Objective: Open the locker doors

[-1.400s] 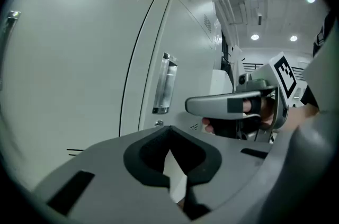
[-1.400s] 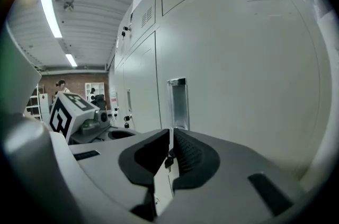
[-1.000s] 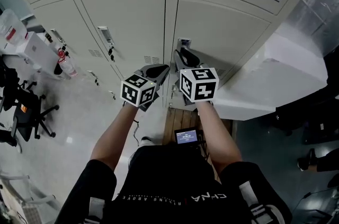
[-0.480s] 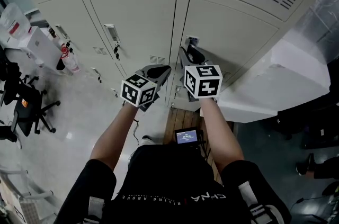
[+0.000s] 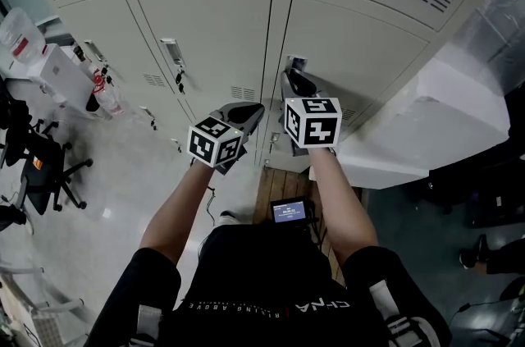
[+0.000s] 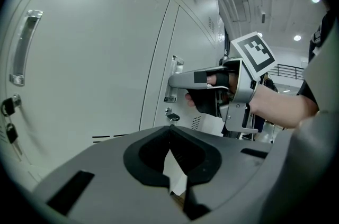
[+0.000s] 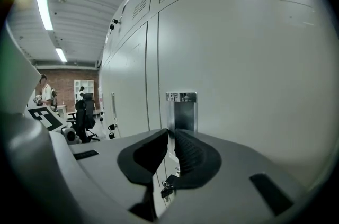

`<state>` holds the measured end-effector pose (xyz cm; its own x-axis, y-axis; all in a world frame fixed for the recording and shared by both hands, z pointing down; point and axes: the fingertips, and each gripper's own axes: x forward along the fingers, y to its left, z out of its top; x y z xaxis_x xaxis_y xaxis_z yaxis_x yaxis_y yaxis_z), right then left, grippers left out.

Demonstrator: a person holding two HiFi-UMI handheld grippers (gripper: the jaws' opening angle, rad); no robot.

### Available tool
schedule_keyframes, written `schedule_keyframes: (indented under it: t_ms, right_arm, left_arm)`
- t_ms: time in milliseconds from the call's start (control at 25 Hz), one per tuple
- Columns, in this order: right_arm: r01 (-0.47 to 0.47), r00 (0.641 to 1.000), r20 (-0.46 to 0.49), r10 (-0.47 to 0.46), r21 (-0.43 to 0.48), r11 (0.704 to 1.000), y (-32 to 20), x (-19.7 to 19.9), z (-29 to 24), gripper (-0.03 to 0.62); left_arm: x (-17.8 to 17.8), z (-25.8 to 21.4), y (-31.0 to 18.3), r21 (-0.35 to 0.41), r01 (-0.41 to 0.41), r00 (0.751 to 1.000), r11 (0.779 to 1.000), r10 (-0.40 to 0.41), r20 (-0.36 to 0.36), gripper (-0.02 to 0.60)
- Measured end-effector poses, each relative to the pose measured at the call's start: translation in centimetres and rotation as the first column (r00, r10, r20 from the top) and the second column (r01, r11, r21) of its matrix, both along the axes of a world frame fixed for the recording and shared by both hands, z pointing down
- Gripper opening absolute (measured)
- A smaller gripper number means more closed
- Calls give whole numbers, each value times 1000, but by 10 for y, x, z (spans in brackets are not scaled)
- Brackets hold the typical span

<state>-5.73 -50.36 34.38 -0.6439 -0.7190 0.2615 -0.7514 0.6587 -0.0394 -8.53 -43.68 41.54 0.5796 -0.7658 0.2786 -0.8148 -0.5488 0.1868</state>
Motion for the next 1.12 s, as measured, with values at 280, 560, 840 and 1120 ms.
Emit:
schedule_keyframes:
  t_ms: [280,560,840,1120]
  right_arm:
    - [15,1000,7,-14,-13,1000,8,2,0,61]
    - [68,998,10,-68,-38,997,27,5,0,61]
    - [122,993,16,-121,-41,992,54,14,1,61]
    - [155,988,34,-153,-46,987,83,26,2,61]
  left_arm:
    - [0,-3,4,10,-2,1000,1000,2,7,18]
    - [6,-2,12,21,-16,1000,1000,16,15,18]
    - [20,-1,23,29,-62,998,998,62,8,21]
    - [40,-5,28,56,-158,987,986,158,9,118]
